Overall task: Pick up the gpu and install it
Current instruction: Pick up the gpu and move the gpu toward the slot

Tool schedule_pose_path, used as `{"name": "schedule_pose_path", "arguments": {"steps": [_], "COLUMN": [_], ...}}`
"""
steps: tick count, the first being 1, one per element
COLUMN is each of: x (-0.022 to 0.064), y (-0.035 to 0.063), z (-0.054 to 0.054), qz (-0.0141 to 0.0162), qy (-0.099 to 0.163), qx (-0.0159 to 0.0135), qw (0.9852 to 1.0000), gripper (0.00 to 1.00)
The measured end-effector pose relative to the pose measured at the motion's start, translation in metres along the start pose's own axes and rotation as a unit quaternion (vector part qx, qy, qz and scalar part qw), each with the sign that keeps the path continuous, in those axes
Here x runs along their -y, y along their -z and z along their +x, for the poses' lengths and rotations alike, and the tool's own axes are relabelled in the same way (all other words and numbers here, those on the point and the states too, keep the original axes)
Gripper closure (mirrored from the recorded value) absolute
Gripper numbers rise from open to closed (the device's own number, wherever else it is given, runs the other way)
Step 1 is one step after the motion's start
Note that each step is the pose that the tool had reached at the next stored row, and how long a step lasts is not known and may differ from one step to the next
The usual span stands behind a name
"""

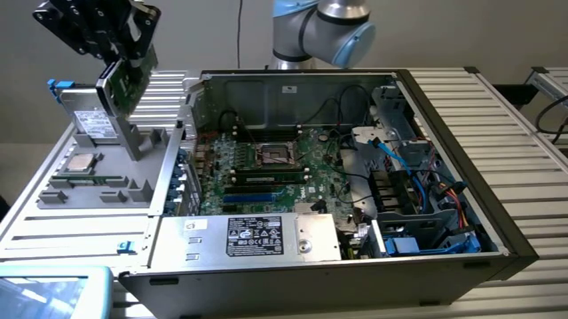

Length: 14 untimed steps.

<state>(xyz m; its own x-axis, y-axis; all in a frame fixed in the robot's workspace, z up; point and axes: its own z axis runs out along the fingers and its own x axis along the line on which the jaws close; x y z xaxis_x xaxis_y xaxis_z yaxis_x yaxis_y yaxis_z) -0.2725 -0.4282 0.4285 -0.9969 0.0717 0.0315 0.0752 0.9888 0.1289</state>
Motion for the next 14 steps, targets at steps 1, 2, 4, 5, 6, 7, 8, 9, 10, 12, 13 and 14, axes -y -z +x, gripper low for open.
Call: {"name": "schedule_pose_path", "arguments": {"steps": [1, 2, 4, 5, 6, 7, 8, 9, 10, 12, 13, 14], "x": [0.0008, 0.0016, 0.003, 0.0036, 0.0042, 0.0049, 0.0055, 0.0061, 0.0066, 0.0078, 0.0084, 0.0089], "y": [0.0011, 0.0022, 0.0041, 0.005, 0.0059, 0.0067, 0.0075, 0.0083, 0.0091, 0.0106, 0.0113, 0.012], "z": [-0.005, -0.009, -0.019, -0.023, -0.028, -0.032, -0.037, -0.041, -0.046, -0.055, -0.06, -0.064], "qz": [0.0, 0.0001, 0.0001, 0.0002, 0.0002, 0.0002, 0.0002, 0.0002, 0.0002, 0.0003, 0.0003, 0.0003], "qy": [0.0, 0.0, 0.0, 0.0, 0.0, 0.0, 0.0, 0.0, 0.0, 0.0, 0.0, -0.001], "qx": [-0.0004, -0.0007, -0.0013, -0.0016, -0.0019, -0.0021, -0.0024, -0.0026, -0.0029, -0.0034, -0.0036, -0.0038], "qw": [1.0, 1.0, 1.0, 1.0, 1.0, 1.0, 1.0, 1.0, 1.0, 1.0, 1.0, 1.0], "gripper": [0.71, 0.71, 0.71, 0.71, 0.71, 0.71, 0.71, 0.71, 0.71, 0.71, 0.71, 0.71]}}
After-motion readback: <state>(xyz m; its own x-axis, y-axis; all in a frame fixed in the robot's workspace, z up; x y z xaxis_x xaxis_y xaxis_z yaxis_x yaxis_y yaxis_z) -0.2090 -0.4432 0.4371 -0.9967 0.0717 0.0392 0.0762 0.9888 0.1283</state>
